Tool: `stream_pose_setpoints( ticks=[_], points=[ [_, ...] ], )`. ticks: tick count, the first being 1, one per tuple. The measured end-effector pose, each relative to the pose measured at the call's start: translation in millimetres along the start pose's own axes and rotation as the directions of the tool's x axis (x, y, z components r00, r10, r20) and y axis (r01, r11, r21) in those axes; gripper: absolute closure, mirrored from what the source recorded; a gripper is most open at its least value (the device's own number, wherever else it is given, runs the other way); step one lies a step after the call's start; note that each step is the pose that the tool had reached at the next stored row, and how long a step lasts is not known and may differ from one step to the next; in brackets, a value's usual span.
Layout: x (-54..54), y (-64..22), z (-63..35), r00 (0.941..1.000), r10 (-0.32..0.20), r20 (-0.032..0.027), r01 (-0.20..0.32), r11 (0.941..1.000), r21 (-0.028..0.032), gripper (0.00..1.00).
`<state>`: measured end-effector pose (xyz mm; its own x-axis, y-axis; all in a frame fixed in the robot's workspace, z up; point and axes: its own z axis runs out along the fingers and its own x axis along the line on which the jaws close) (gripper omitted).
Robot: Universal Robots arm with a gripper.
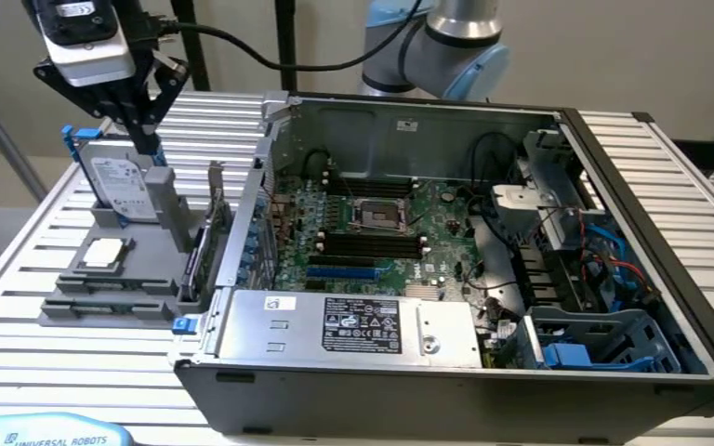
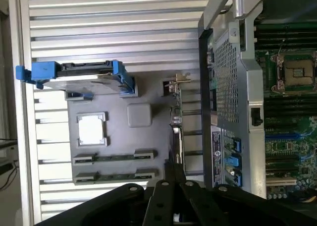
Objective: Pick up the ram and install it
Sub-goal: 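Reach for the ram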
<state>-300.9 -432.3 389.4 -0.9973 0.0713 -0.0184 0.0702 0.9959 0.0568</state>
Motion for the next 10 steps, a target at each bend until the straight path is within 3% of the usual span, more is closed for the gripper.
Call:
stream_pose_setpoints(
  ticks=[10],
  points=[
    [44.7, -14.2, 2.8, 1.0, 0.0, 0.0001, 0.0, 1.0, 0.0, 0.89]
  ],
)
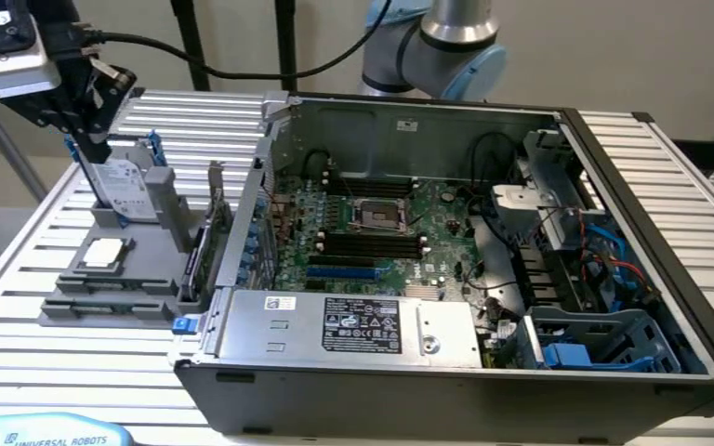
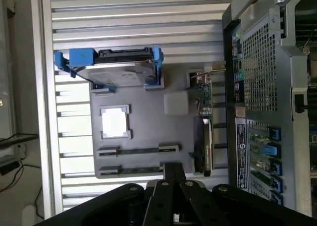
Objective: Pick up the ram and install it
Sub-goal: 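Reach for the ram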
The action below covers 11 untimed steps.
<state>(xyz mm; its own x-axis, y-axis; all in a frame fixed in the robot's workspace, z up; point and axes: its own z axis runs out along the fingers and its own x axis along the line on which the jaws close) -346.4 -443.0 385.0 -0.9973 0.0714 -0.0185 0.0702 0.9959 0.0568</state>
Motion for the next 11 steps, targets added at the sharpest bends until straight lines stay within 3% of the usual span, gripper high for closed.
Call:
stream_pose_setpoints(
  ticks=[7, 11],
  points=[
    [31.0, -9.7, 3.8, 1.0, 0.0, -0.0002, 0.0, 1.0, 0.0, 0.89],
    [38.0, -16.7, 6.6, 1.0, 0.0, -0.0016, 0.0, 1.0, 0.0001, 0.89]
  ],
)
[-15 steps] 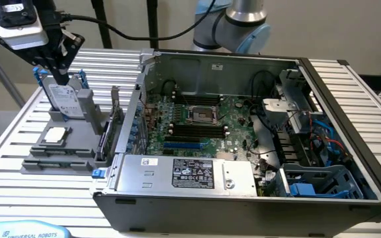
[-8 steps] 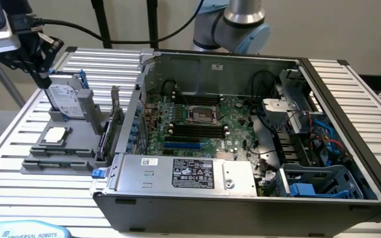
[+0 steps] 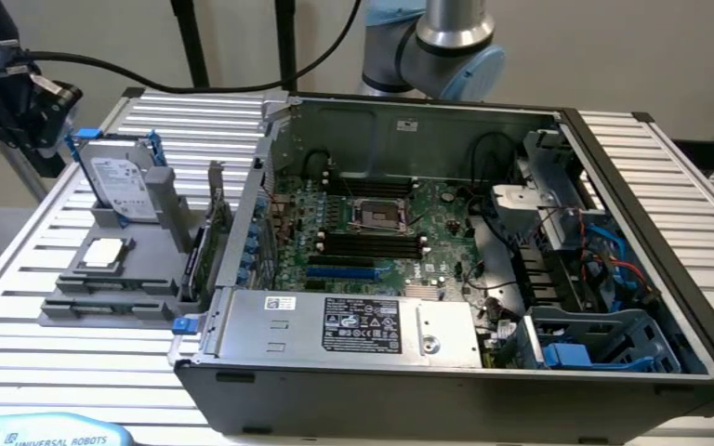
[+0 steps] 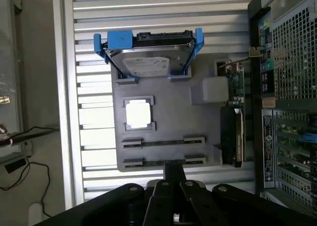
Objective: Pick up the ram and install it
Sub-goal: 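Reach for the ram, then pick up the ram and move it above insertion slot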
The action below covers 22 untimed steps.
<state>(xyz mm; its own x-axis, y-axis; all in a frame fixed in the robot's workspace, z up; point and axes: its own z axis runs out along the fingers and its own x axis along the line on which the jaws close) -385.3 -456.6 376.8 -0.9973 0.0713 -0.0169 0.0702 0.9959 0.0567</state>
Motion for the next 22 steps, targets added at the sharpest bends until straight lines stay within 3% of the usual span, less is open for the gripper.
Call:
stream_pose_setpoints(
  ticks=[22],
  points=[
    [-0.1, -1.0, 0.2, 1.0, 0.0, -0.0004, 0.0, 1.0, 0.0001, 0.89]
  ],
)
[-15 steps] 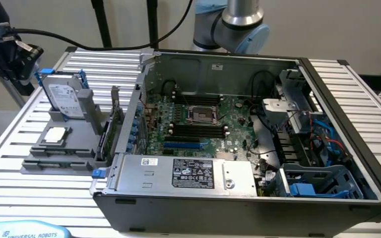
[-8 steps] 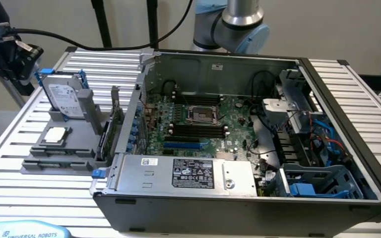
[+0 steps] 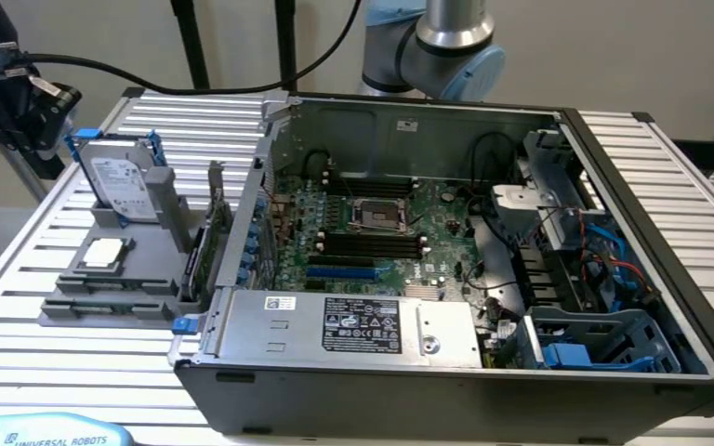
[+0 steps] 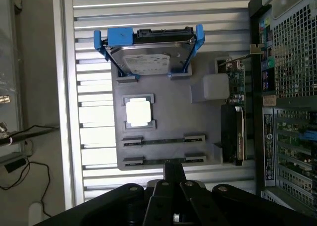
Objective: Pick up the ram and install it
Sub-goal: 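Pick up the ram and move it above insertion slot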
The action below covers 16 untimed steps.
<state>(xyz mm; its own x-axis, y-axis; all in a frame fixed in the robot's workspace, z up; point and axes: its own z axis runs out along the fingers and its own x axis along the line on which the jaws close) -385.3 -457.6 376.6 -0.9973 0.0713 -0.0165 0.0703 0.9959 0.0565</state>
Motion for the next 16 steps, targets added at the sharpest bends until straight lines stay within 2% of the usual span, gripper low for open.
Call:
stream_pose_setpoints(
  ticks=[4, 8, 12, 16],
  points=[
    [-2.2, 0.1, 1.0, 0.9997, -0.023, -0.0047, 0.023, 0.9997, -0.0002, 0.89],
    [-2.6, 0.0, 3.0, 0.9964, -0.085, -0.0088, 0.085, 0.9964, -0.0013, 0.89],
    [-2.6, -0.1, 5.1, 0.9876, -0.157, -0.0127, 0.157, 0.9876, -0.003, 0.89],
    [-2.5, -0.2, 6.5, 0.9737, -0.227, -0.0165, 0.227, 0.9739, -0.0049, 0.89]
  ],
)
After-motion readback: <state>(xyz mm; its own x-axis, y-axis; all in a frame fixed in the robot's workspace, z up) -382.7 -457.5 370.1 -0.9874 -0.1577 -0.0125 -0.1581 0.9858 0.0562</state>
